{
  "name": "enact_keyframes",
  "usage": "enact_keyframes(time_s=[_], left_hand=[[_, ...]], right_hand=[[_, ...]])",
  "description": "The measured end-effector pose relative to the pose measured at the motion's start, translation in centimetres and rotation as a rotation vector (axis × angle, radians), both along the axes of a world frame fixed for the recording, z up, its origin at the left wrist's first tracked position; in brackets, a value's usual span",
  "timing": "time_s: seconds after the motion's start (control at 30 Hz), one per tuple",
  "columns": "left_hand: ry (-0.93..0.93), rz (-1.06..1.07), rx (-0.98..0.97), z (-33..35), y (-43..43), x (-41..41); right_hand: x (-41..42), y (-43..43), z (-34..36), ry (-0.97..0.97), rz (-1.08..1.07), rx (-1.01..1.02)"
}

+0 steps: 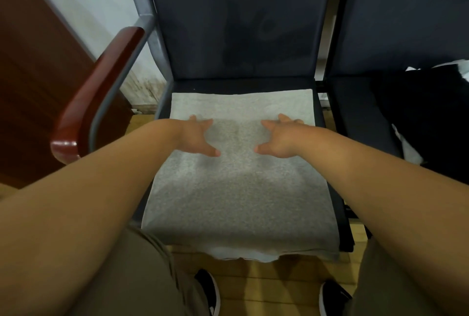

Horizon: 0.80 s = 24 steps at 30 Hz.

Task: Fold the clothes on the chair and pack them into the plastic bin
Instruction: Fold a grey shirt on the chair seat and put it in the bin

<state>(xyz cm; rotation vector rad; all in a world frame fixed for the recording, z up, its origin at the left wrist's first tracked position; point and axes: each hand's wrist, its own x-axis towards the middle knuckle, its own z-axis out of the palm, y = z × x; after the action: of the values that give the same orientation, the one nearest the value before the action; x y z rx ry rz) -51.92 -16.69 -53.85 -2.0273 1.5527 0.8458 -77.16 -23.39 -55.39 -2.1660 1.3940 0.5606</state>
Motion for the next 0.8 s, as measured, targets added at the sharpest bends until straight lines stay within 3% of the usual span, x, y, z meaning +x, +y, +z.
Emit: enact_keyframes(time_s=[0.17,0.8], left_hand=[[-0.061,-0.055,0.055,-0.8,0.8,-1.2],[-0.079,-0.017,0.035,-2.4,-4.6,1.8]], right_hand=[[1.2,0.8,-1.6,0.093,0.027,-0.057],[1.3,-3.5,-2.9,-0.058,-0.047,-0.094]])
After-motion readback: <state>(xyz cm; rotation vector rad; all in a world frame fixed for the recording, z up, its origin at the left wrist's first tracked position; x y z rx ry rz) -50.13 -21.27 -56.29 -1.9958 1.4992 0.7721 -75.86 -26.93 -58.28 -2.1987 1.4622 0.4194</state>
